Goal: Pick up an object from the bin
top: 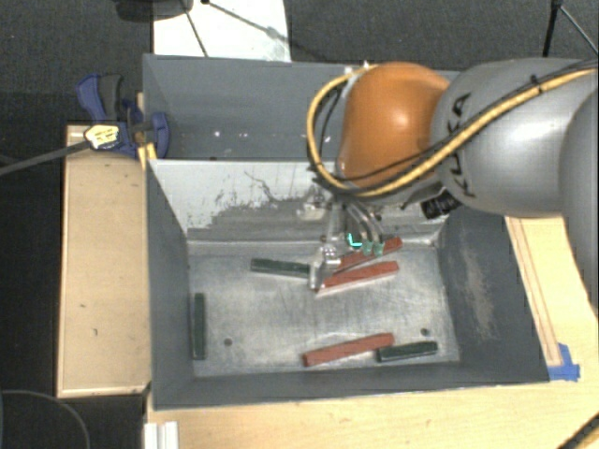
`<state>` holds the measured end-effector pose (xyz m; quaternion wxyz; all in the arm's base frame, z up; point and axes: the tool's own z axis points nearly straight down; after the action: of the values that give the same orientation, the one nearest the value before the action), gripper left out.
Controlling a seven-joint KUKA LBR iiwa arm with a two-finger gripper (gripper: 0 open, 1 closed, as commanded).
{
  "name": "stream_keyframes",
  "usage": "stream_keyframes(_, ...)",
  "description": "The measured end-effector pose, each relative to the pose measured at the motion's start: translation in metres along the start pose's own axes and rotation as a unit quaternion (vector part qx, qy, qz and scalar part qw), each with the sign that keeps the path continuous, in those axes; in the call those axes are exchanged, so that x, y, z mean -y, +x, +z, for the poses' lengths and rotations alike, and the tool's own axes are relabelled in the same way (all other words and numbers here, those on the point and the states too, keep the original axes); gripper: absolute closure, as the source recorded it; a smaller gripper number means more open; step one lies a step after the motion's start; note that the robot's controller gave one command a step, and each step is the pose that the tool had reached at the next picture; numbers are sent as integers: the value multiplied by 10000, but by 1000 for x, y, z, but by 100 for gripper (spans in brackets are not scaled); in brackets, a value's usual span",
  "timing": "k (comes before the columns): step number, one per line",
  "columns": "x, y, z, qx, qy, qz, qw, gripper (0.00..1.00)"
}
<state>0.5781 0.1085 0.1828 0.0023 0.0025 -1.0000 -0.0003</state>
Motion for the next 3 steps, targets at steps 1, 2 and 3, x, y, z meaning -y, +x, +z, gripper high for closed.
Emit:
stream_keyframes(1,0,-2,-4,39,-4,13,10000,0)
stream_keyframes(2,24,0,105,108,-25,191,9998,100)
stream_keyframes(3,24,2,106,58,-20,199,9998,0)
